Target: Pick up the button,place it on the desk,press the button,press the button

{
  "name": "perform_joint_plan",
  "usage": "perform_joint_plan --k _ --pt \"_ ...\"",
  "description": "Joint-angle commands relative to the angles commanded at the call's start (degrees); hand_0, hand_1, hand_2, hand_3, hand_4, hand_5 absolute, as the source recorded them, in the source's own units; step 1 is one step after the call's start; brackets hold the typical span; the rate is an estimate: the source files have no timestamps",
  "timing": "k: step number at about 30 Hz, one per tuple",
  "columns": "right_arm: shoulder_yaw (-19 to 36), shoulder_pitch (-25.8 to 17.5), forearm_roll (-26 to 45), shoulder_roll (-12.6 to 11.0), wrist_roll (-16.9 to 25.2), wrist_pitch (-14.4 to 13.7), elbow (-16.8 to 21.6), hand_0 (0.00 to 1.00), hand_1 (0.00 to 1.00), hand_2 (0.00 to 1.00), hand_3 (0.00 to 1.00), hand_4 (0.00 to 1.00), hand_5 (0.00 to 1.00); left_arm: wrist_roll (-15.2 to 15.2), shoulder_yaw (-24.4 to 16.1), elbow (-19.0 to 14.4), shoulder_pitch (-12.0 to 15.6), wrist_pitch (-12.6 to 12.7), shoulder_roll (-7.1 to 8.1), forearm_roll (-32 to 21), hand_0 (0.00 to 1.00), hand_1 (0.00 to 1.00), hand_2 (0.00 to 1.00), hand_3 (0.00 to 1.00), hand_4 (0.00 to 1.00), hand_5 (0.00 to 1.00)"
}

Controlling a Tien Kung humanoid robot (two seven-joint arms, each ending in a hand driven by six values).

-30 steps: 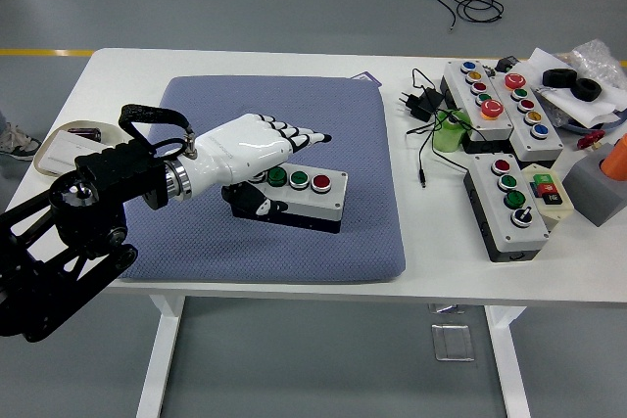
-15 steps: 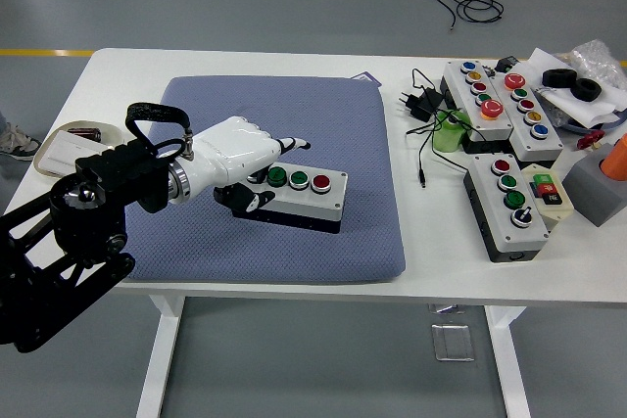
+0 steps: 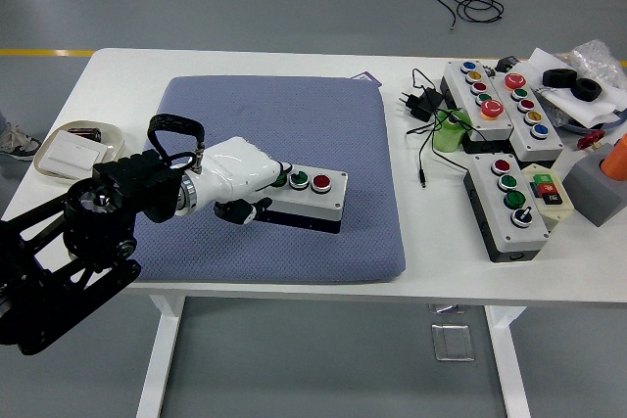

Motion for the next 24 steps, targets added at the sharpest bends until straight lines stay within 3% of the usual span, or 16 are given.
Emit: perform_joint_plan --k 11,24 --pt "-0.1 0.1 0.2 0.0 0.0 -0.1 0.0 0.631 0.531 0.621 0.569 0.312 0.235 0.0 0.8 1.9 -0.8 0.5 -1.10 0.0 0.052 0.002 0.044 0.861 0.430 0.017" --pt "0.1 -0.2 -0.1 0.0 0.0 0.0 0.0 0.631 0.529 0.622 0.569 0.314 0.235 -0.1 1.7 3.4 -1.5 -2.2 -1.48 0.0 0.054 0.002 0.045 0.860 0.413 0.014"
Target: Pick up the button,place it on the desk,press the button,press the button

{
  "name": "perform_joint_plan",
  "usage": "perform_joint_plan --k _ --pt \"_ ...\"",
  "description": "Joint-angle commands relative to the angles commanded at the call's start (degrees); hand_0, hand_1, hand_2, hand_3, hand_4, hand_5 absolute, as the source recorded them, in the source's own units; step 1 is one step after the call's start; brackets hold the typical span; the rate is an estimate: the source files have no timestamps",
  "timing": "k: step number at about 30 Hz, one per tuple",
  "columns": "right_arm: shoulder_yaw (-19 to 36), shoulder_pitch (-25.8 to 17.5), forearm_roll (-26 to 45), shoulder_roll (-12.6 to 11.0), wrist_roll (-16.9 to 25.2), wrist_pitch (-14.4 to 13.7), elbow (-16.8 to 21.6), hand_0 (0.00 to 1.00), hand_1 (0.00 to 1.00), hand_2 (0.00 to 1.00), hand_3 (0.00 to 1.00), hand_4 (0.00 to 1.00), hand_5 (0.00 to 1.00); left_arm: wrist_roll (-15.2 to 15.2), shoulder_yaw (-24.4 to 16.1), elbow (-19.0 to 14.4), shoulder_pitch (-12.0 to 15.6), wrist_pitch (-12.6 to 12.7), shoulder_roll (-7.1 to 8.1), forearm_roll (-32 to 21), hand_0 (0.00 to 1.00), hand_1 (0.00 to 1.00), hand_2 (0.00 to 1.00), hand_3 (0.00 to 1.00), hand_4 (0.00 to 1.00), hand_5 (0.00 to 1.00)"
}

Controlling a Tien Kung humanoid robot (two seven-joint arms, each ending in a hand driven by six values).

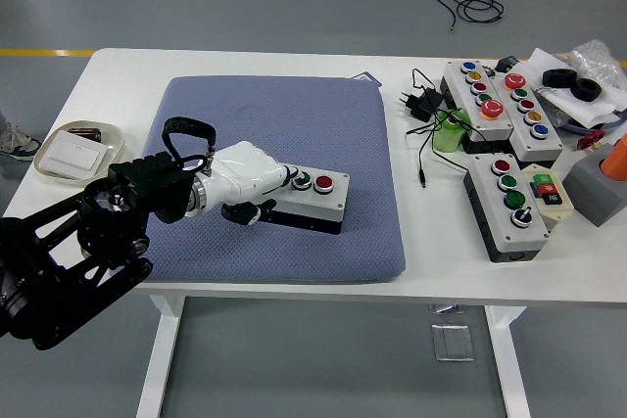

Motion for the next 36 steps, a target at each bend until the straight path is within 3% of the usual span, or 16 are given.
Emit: perform_joint_plan --k 6,12,16,21,25,36 --pt "0.2 -0.2 -0.1 0.0 0.0 0.0 0.0 0.631 0.529 0.621 0.569 0.313 0.235 0.2 -0.7 0.0 0.2 0.4 0.00 0.0 0.054 0.002 0.046 0.861 0.411 0.009" --pt "0.2 -0.1 -0.1 0.0 0.0 0.0 0.0 0.631 0.529 0.622 0.569 0.313 0.235 0.2 0.1 0.3 -0.1 -0.9 0.15 0.0 0.055 0.002 0.045 0.862 0.412 0.010" --pt "0.2 0.0 -0.2 0.0 0.0 0.0 0.0 0.631 0.529 0.622 0.569 0.313 0.235 0.2 -0.8 -0.2 0.2 0.4 0.16 0.0 0.055 0.002 0.045 0.862 0.412 0.010" --pt "0.2 0.1 -0.2 0.0 0.0 0.0 0.0 0.630 0.529 0.622 0.569 0.313 0.235 0.9 -2.9 -1.8 0.1 4.5 0.31 0.0 0.058 0.004 0.051 0.870 0.416 0.003" --pt "0.3 0.1 -0.2 0.0 0.0 0.0 0.0 0.631 0.529 0.622 0.569 0.312 0.235 1.0 -3.5 -3.0 -0.1 5.9 0.16 0.0 0.059 0.006 0.053 0.878 0.422 0.009" --pt "0.0 0.2 -0.1 0.0 0.0 0.0 0.0 0.629 0.528 0.622 0.569 0.312 0.237 0.9 0.1 -2.2 -1.1 4.7 -1.09 0.0 0.062 0.005 0.052 0.878 0.421 0.006"
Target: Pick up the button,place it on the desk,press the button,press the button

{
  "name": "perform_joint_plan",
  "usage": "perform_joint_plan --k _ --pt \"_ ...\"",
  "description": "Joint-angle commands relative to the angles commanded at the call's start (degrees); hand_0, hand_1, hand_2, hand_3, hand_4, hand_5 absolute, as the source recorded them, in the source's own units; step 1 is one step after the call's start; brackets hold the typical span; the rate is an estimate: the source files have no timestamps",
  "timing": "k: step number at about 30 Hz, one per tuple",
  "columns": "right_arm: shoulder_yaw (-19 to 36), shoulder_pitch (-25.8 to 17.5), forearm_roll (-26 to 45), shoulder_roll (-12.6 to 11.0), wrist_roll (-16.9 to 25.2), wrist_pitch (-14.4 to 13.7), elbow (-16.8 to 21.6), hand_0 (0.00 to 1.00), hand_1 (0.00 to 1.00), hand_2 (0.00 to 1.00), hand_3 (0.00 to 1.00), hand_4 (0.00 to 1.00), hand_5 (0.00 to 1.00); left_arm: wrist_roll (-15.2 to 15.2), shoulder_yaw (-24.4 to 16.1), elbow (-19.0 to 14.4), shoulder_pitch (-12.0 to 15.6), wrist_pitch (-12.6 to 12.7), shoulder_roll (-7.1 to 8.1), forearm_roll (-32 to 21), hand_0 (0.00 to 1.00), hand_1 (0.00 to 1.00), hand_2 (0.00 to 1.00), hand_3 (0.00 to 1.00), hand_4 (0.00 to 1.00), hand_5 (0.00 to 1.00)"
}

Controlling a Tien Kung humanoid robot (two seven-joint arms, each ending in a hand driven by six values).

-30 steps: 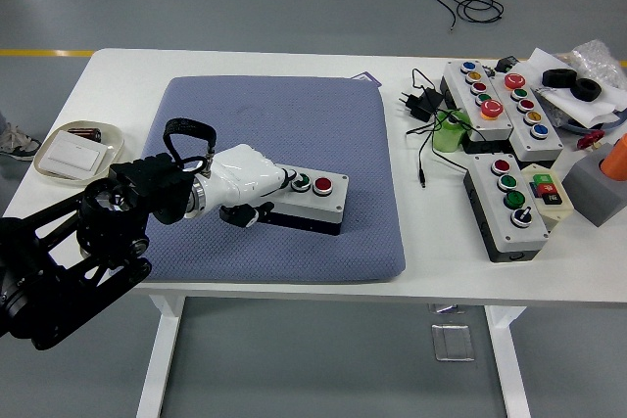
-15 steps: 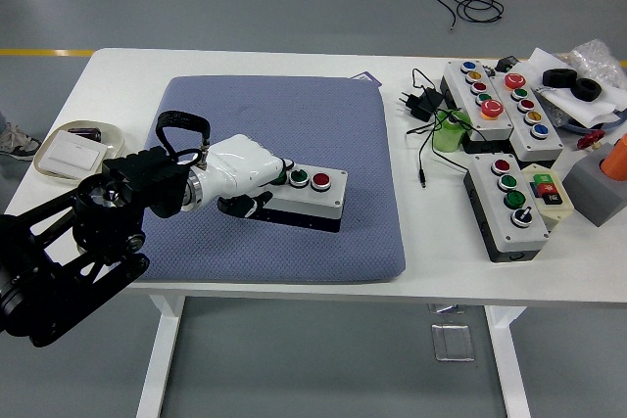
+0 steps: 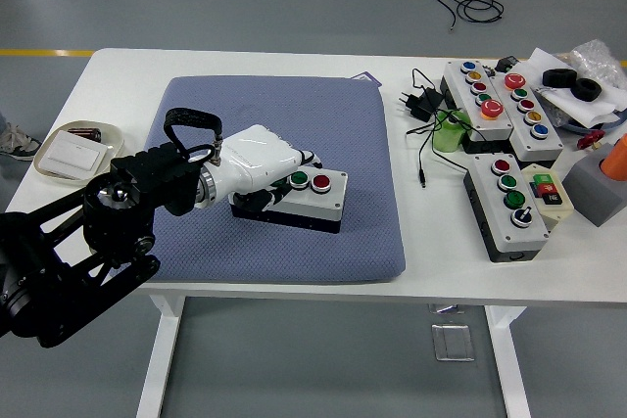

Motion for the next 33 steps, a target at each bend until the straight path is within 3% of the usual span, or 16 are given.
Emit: perform_joint_plan --k 9,27,33 --pt "0.0 0.1 -0.2 0.0 -0.1 0.0 0.0 0.631 0.528 0.622 0.569 0.313 0.236 0.2 0.8 2.2 0.0 -0.7 -1.05 0.0 0.062 0.005 0.051 0.878 0.416 0.003" --pt "0.1 0.2 -0.3 0.1 -0.1 0.1 0.0 0.631 0.527 0.622 0.569 0.312 0.237 0.3 3.7 2.4 0.0 -1.9 -1.33 0.0 0.062 0.008 0.053 0.885 0.418 0.002" --pt "0.2 0.2 -0.4 0.1 -0.1 0.1 0.0 0.631 0.527 0.622 0.569 0.311 0.237 0.3 1.9 1.5 0.1 0.1 -1.06 0.0 0.063 0.009 0.053 0.887 0.419 0.002"
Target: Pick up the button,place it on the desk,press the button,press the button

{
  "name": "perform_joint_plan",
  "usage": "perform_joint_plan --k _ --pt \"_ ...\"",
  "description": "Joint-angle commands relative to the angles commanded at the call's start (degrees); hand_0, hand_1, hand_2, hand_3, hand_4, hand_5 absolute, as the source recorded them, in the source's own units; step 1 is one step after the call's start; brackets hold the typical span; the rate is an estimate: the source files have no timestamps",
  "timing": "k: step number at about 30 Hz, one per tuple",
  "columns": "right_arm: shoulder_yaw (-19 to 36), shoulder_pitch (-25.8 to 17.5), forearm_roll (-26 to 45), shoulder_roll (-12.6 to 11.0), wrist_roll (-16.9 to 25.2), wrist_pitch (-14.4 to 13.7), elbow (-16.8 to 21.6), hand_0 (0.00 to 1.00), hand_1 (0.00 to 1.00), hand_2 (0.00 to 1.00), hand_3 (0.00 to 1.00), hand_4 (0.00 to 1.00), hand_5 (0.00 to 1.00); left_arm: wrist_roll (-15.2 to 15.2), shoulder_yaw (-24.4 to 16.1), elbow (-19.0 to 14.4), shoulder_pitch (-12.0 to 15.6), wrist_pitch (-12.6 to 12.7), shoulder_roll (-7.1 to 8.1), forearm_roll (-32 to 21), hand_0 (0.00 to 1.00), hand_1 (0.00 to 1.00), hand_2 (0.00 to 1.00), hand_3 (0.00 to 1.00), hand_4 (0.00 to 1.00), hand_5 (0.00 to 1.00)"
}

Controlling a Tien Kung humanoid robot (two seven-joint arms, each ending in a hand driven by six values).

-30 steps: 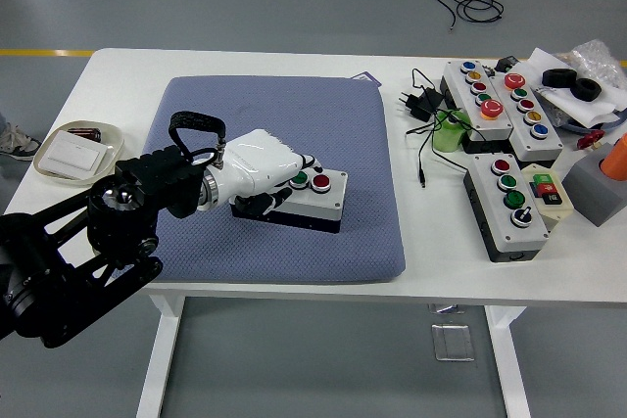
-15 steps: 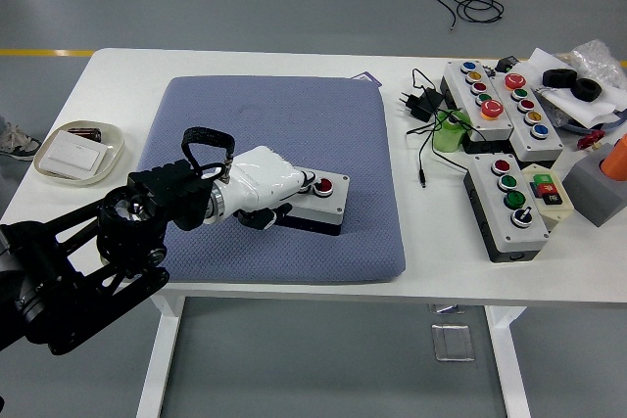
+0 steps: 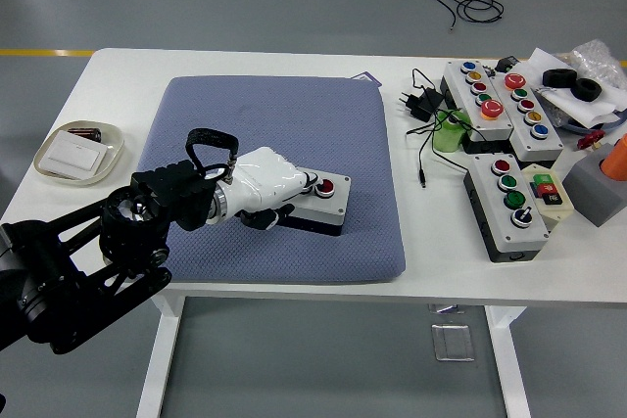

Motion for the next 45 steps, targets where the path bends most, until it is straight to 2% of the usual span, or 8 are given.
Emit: perform_joint_plan --k 10,14,15,20,21,25,27,45 --pt "0.2 -0.1 -0.2 0.0 -0.1 0.1 0.0 0.631 0.526 0.622 0.569 0.311 0.237 0.9 -6.1 -2.3 1.1 6.1 0.80 0.0 0.077 0.042 0.076 0.901 0.490 0.085" --pt "0.2 -0.2 -0.2 0.0 -0.1 0.1 0.0 0.631 0.526 0.622 0.569 0.311 0.237 1.6 -9.7 -1.1 2.3 11.4 0.91 0.0 0.077 0.042 0.076 0.901 0.490 0.085" --pt "0.2 -0.3 -0.1 0.0 -0.1 0.0 0.0 0.631 0.526 0.622 0.569 0.311 0.237 1.7 -10.9 -0.1 2.7 13.4 0.83 -1.9 0.238 0.345 0.369 0.963 0.869 0.834" --pt "0.5 -0.4 -0.4 0.1 -0.1 0.1 0.0 0.631 0.526 0.622 0.569 0.311 0.237 0.8 -15.5 4.0 4.6 24.9 0.69 -13.0 0.238 0.345 0.369 0.963 0.869 0.834" --pt "0.5 -0.4 -0.4 0.1 -0.1 0.1 0.0 0.632 0.526 0.622 0.569 0.311 0.236 -0.3 -16.4 5.2 5.0 27.2 0.67 -15.3 0.693 0.781 0.852 0.980 0.817 0.998" --pt "0.6 -0.5 -0.7 0.1 -0.2 0.1 0.0 0.632 0.526 0.622 0.569 0.311 0.236 -4.5 -18.6 8.8 6.3 35.4 0.73 -25.0 0.693 0.781 0.852 0.980 0.817 0.998" --pt "0.6 -0.6 -0.7 0.1 -0.2 0.1 0.0 0.632 0.526 0.622 0.569 0.311 0.234 -7.1 -20.1 11.2 7.3 35.9 0.99 -29.8 0.832 0.857 0.905 0.913 0.747 0.998" --pt "0.9 -0.2 -1.4 0.2 -0.2 0.3 0.0 0.633 0.530 0.623 0.569 0.310 0.237 -12.6 -26.4 16.9 12.7 32.3 3.99 -72.8 0.845 0.871 0.898 0.889 0.709 0.998"
